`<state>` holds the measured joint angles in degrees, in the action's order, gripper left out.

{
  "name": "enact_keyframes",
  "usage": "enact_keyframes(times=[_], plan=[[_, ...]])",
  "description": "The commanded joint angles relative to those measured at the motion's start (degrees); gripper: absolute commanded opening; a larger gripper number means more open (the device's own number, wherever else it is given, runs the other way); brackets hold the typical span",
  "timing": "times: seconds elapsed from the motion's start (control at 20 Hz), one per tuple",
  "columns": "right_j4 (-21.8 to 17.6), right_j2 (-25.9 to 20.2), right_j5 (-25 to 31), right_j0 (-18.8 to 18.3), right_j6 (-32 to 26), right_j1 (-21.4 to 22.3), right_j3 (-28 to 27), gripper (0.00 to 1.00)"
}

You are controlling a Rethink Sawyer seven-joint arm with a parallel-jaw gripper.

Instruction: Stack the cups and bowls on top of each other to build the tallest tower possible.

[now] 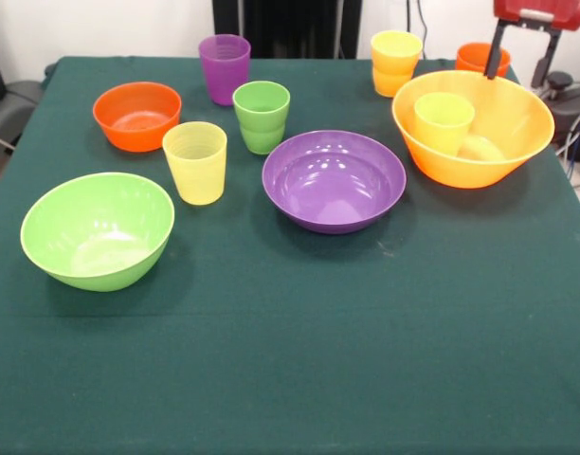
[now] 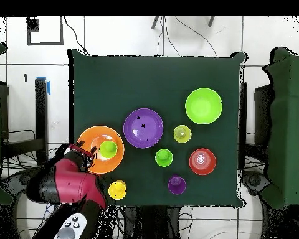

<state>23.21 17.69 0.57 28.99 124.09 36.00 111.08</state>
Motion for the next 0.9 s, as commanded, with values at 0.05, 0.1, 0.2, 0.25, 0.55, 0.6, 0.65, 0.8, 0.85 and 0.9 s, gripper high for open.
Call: enact_keyframes(times=[0.05,0.1,0.2,0.25,0.55,0.6,0.65,0.8,0.85,0.9], plan=[[-0.35,-2.41,9.85,0.43,8.97,4.68,5.4,1.0],[-1.06,-2.43,10.57,-0.36,8.1,5.82,5.97,1.0],[-2.45,-2.03,12.59,-1.53,6.31,8.69,7.3,1.0],[-3.06,-1.47,14.04,-1.73,5.51,10.31,7.82,1.0],[-6.57,-0.62,19.19,-5.2,0.61,17.17,10.54,1.0],[-6.96,-1.02,19.09,-5.89,0.31,17.63,11.0,1.0],[-7.17,-1.63,18.32,-6.31,0.46,17.82,11.79,1.0],[-7.54,-3.05,16.45,-6.6,2.0,17.34,12.83,1.0],[-7.52,-3.47,15.5,-6.36,3.0,16.82,13.08,1.0],[-7.37,-3.54,14.65,-5.69,4.19,16.2,13.21,1.0]])
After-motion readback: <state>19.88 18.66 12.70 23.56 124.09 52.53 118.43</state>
